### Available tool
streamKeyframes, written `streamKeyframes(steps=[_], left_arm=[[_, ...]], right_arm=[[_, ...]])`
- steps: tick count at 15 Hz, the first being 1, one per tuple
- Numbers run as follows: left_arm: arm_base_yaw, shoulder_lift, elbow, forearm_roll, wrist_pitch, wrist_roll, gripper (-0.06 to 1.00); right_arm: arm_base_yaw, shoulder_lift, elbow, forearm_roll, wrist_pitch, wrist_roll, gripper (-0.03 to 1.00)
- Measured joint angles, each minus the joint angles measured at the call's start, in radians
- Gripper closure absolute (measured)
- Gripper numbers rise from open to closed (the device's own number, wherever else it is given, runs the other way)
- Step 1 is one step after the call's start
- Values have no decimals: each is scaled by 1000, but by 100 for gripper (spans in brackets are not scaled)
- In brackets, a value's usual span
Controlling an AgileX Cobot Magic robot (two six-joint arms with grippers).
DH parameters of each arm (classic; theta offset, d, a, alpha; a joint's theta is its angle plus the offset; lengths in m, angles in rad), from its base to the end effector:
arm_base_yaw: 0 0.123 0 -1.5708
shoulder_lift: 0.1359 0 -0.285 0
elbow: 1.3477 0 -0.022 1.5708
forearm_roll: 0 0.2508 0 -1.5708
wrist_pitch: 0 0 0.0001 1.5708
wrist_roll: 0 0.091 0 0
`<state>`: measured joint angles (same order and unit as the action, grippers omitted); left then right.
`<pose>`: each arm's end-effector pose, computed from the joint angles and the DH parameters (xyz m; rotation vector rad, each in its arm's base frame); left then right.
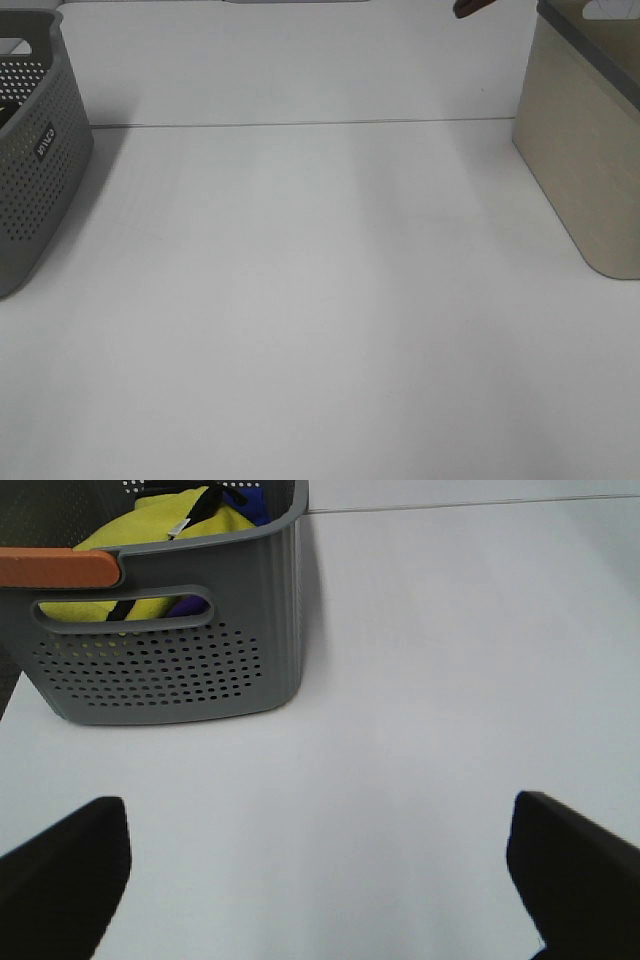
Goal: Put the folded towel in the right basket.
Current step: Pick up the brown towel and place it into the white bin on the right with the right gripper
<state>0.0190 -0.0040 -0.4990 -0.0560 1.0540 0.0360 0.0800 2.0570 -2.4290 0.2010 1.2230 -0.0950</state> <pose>-0.0050 -0.0045 0.2776 0.0197 2.0334 -0.0323 0.4432 0.0527 0.4240 -0.2172 2.3140 0.2470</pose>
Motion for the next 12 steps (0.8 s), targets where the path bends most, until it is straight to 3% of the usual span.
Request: streamKeyframes(steps=[2, 4, 8, 12], left_arm=[[0, 0, 0, 0, 0, 0, -3], [0, 0, 0, 0, 0, 0, -3], [0, 0, 0, 0, 0, 0, -3], [0, 0, 0, 0, 0, 0, -3]], right_arm=[[-128, -34, 68, -6, 0, 0, 92], [-195, -35, 117, -7, 0, 0, 92], [-271, -30, 224, -67, -1, 0, 92], [-276, 38, 256, -110, -1, 1, 88]])
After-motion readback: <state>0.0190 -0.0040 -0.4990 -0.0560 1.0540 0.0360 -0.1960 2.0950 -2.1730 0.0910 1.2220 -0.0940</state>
